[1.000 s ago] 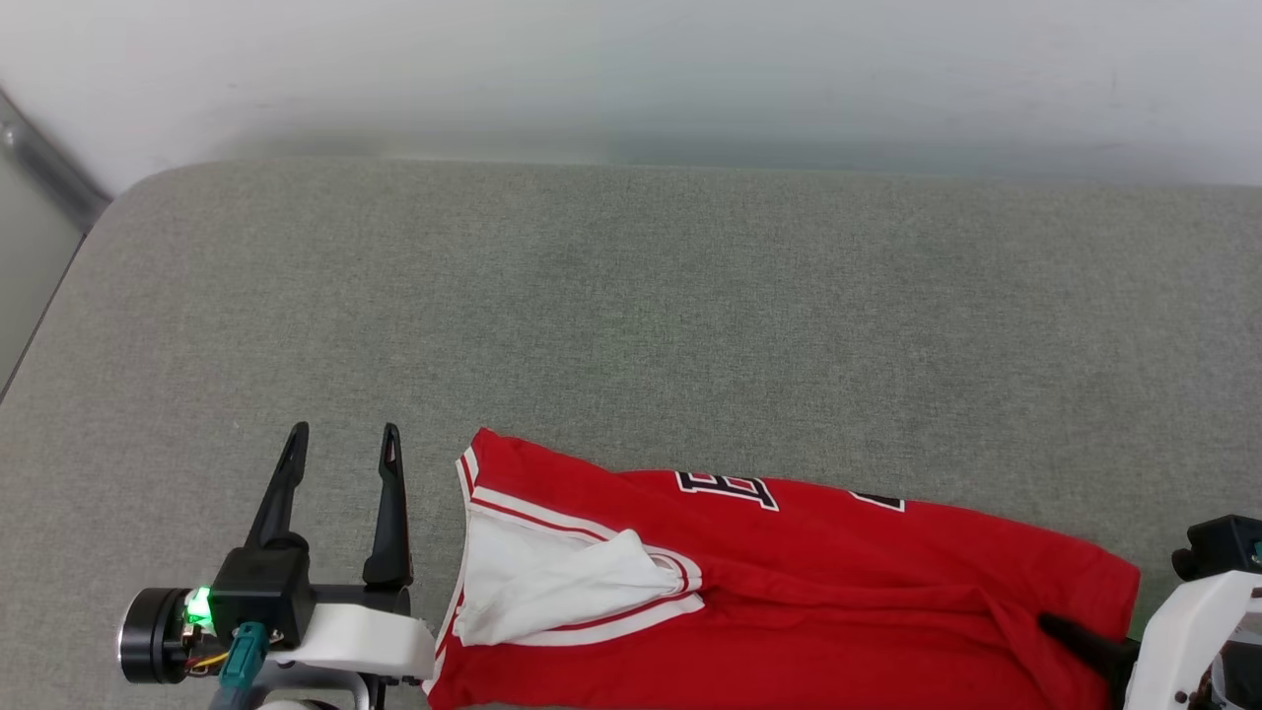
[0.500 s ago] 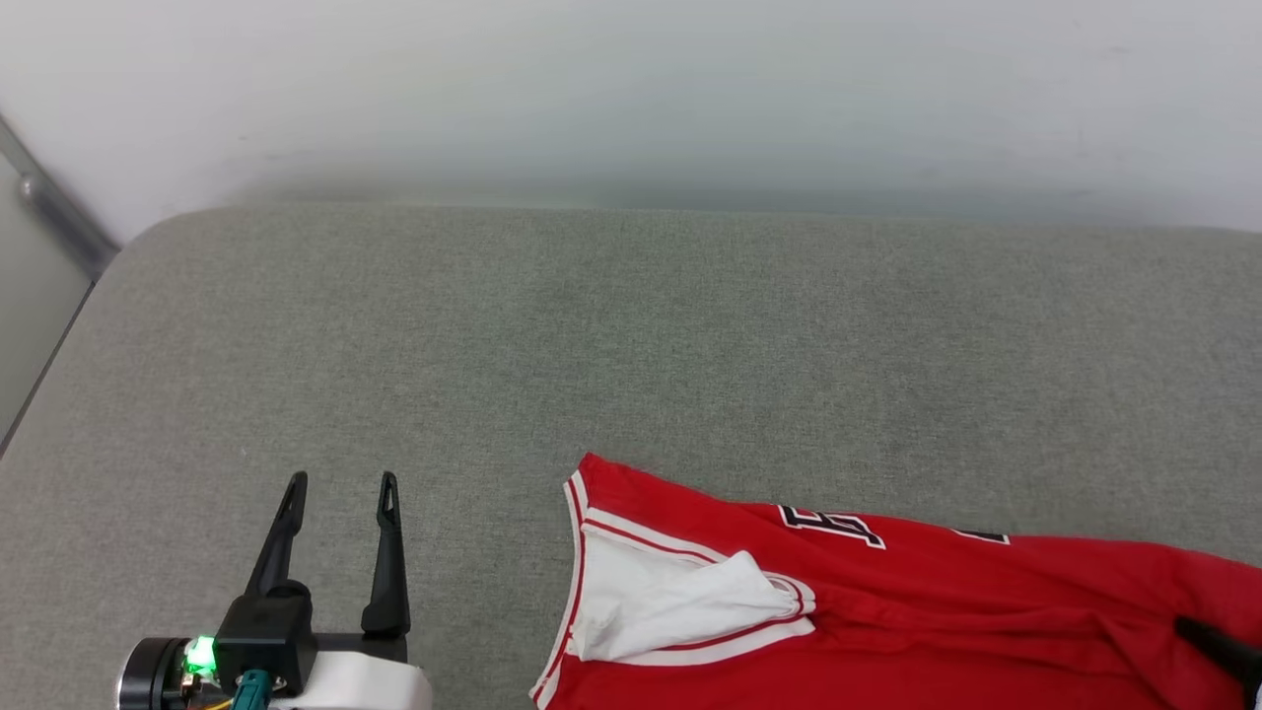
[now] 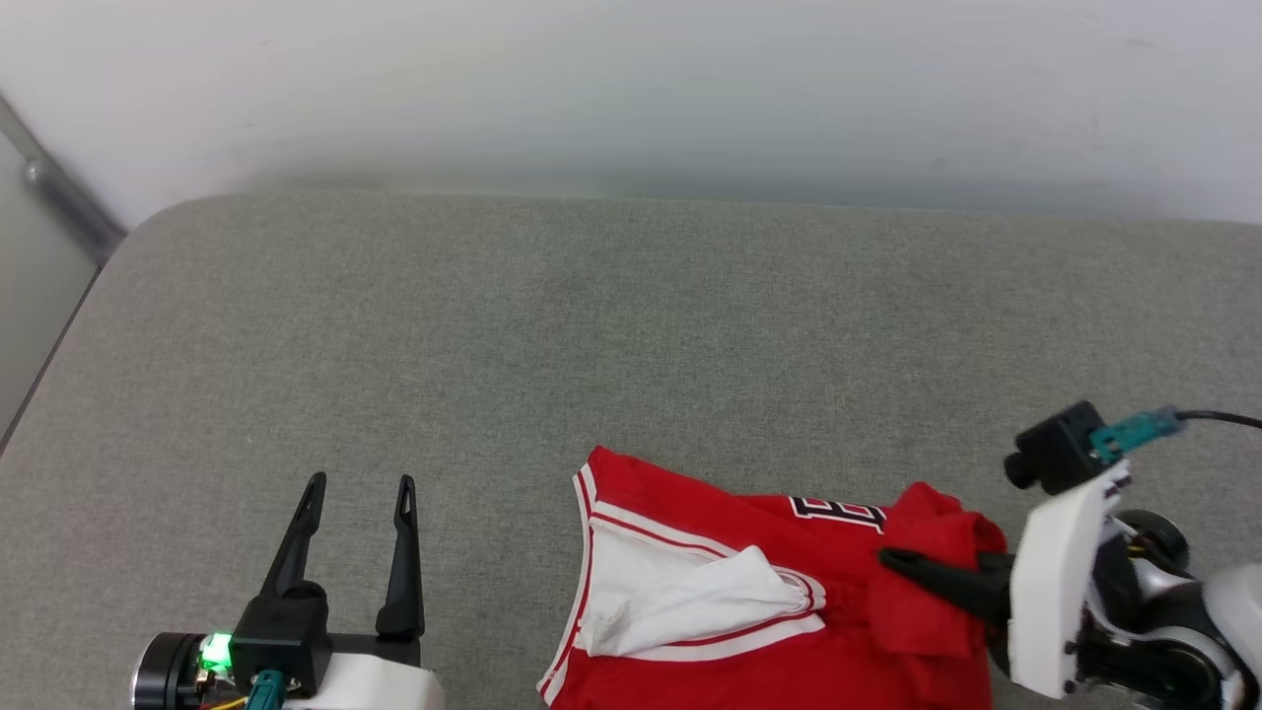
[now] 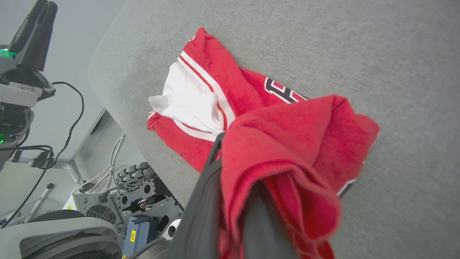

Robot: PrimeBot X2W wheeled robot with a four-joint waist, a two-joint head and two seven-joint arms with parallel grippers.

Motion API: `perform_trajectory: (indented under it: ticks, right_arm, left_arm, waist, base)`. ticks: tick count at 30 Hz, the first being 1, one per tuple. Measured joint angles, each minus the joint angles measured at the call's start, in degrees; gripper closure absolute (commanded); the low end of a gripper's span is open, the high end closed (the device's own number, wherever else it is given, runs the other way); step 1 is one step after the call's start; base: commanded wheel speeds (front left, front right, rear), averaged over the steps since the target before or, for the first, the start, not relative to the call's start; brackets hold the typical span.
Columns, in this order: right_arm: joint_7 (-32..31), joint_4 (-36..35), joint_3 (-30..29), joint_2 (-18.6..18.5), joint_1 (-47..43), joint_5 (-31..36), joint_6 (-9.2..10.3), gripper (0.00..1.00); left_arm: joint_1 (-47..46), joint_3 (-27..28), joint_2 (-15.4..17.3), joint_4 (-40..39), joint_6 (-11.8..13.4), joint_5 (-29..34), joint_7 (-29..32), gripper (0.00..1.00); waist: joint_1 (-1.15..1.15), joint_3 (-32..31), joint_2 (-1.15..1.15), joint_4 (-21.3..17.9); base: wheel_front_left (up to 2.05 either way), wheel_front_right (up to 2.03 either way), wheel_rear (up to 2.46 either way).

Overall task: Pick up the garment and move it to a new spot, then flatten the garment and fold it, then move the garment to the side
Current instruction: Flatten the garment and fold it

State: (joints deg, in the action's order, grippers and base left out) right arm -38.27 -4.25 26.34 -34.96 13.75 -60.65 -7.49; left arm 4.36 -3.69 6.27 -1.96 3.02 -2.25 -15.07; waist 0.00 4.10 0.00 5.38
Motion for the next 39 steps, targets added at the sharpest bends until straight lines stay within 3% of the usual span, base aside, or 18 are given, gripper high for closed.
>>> perform_trajectory:
  ticks: [1, 2, 4, 12, 17, 18, 19, 20, 24, 30, 35, 39]
  right_arm:
    - [-0.46, 0.08, 1.53, 0.76, 1.66, 1.13, 0.0, 1.0]
    - [-1.58, 2.82, 9.01, 5.5, 9.77, 4.06, 0.0, 1.0]
    - [-0.63, 7.49, 14.79, 9.33, 15.47, 6.31, -0.01, 1.0]
    - [3.31, 19.94, 24.23, 13.63, 21.18, 8.48, -0.01, 1.0]
    - [8.03, 24.37, 28.1, 14.78, 22.33, 8.21, -0.01, 1.0]
    - [9.57, 24.68, 28.52, 14.74, 22.63, 8.22, -0.01, 0.96]
    - [10.6, 24.74, 29.21, 14.55, 22.91, 8.25, 0.0, 0.45]
    - [11.5, 24.4, 30.18, 14.21, 23.1, 8.24, -0.01, 0.0]
    - [17.53, 21.49, 31.34, 11.58, 24.02, 8.29, -0.01, 0.0]
    - [29.4, 18.15, 25.57, 6.88, 23.87, 11.89, -0.01, 0.0]
    - [41.8, 18.85, 12.85, 6.48, 19.87, 20.79, -0.02, 0.0]
    - [50.36, 18.41, 1.71, 8.46, 14.29, 29.5, -0.02, 0.0]
  left_arm:
    - [-0.31, -0.01, -0.1, 0.01, -0.1, 0.01, 0.0, 0.0]
    - [-1.61, -0.15, -0.73, 0.38, -0.85, 0.09, 0.01, 0.0]
    - [-2.76, -0.21, -1.22, 0.77, -1.23, 0.08, 0.0, 0.0]
    - [-4.35, -0.12, -1.79, 1.53, -1.99, 0.08, 0.0, 0.0]
    - [-4.61, 0.13, -2.19, 1.97, -2.05, 0.08, 0.01, 0.0]
    - [-4.61, 0.25, -2.23, 2.08, -2.1, 0.09, 0.01, 0.0]
    - [-4.61, 0.32, -2.29, 2.16, -2.11, 0.09, 0.01, 0.0]
    - [-4.6, 0.45, -2.34, 2.26, -2.12, 0.09, 0.0, 0.0]
    - [-4.07, 0.89, -2.44, 2.42, -2.32, 0.29, 0.0, 0.0]
    - [-2.04, 1.41, -2.58, 2.48, -2.47, 0.51, 0.0, 0.0]
    - [-0.65, 2.08, -2.66, 2.59, -2.5, 0.56, 0.01, 0.0]
    - [0.63, 2.41, -2.67, 2.59, -2.59, 0.58, 0.0, 0.0]
  waist:
    - [0.0, 0.37, 0.0, 0.22]
    - [0.0, 2.33, 0.0, 1.22]
    - [0.0, 3.73, 0.0, 1.91]
    - [0.01, 5.67, 0.0, 3.11]
    - [0.0, 5.96, 0.0, 3.15]
    - [0.01, 5.85, 0.0, 3.07]
    - [0.0, 5.65, 0.0, 2.99]
    - [0.01, 5.36, 0.0, 2.89]
    - [0.01, 3.79, 0.0, 2.17]
    - [0.0, 0.8, 0.0, 0.38]
    - [0.0, -1.56, 0.0, -1.52]
    - [0.0, -3.28, 0.0, -2.87]
  base:
    - [0.0, 0.0, 0.0]
    - [0.0, 0.0, 0.0]
    - [0.0, 0.0, 0.0]
    - [0.0, 0.0, 0.0]
    - [0.0, 0.0, 0.0]
    - [0.0, 0.0, 0.0]
    - [0.0, 0.0, 0.0]
    - [0.0, 0.0, 0.0]
    - [0.0, 0.0, 0.0]
    - [0.0, 0.0, 0.0]
    - [0.0, 0.0, 0.0]
    - [0.0, 0.0, 0.0]
